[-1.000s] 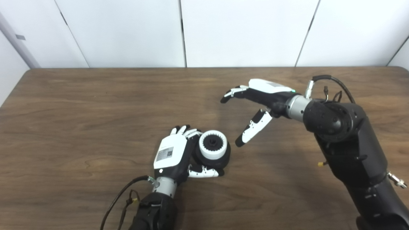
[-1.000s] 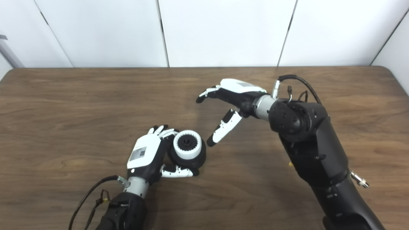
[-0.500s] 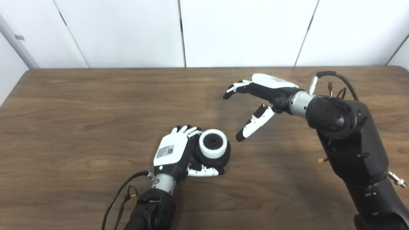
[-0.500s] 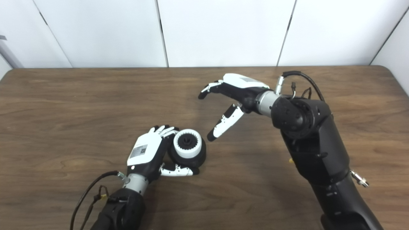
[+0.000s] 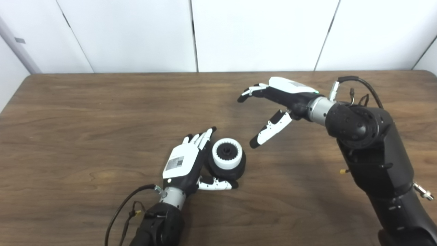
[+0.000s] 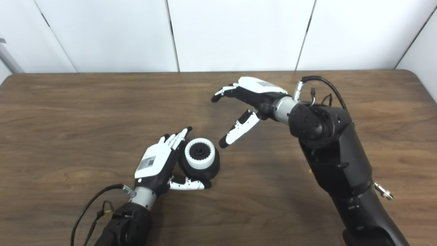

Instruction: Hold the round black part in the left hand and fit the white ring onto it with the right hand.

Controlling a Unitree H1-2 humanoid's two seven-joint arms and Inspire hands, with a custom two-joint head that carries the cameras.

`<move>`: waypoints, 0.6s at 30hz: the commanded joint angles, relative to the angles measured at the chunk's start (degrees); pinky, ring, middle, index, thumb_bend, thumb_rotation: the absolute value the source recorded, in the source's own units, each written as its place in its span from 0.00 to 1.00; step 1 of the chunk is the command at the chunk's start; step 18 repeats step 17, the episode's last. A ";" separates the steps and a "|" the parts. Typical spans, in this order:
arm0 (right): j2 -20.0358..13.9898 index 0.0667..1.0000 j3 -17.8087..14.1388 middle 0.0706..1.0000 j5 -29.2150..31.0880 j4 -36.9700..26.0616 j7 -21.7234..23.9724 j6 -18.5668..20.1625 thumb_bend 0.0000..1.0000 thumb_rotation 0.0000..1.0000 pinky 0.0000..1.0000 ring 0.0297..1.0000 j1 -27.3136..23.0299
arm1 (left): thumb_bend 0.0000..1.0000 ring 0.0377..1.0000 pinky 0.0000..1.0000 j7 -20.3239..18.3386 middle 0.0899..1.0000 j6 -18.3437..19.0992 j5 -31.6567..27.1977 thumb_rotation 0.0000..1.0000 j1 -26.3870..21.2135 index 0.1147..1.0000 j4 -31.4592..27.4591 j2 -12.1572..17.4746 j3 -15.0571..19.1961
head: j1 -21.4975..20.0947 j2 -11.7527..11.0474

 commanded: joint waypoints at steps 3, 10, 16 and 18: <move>-0.25 0.83 -0.40 0.95 0.42 -0.11 -2.14 0.17 1.00 0.41 0.98 1.00 -1.58 | 1.00 0.97 1.00 -1.24 0.98 0.25 -1.77 0.42 0.77 1.00 1.71 0.27 1.21 | 0.60 -0.12; -0.39 0.82 0.03 0.95 0.86 0.77 -3.41 0.13 1.00 0.41 0.98 1.00 -1.39 | 1.00 0.97 1.00 -0.41 0.98 -1.75 -3.01 0.46 0.27 1.00 1.54 0.53 3.04 | 0.79 -0.59; -0.92 0.83 0.26 0.95 1.61 1.55 -4.39 -0.03 1.00 0.41 0.99 1.00 -1.52 | 1.00 0.98 1.00 -3.73 0.99 -2.17 -8.39 0.44 -0.55 1.00 -1.07 1.48 6.16 | 1.44 -1.10; -1.01 0.83 0.28 0.95 1.82 1.68 -4.58 -0.07 1.00 0.40 0.99 1.00 -1.55 | 1.00 0.97 1.00 -4.41 0.99 -2.15 -9.66 0.43 -0.75 1.00 -1.65 1.74 6.89 | 1.52 -1.27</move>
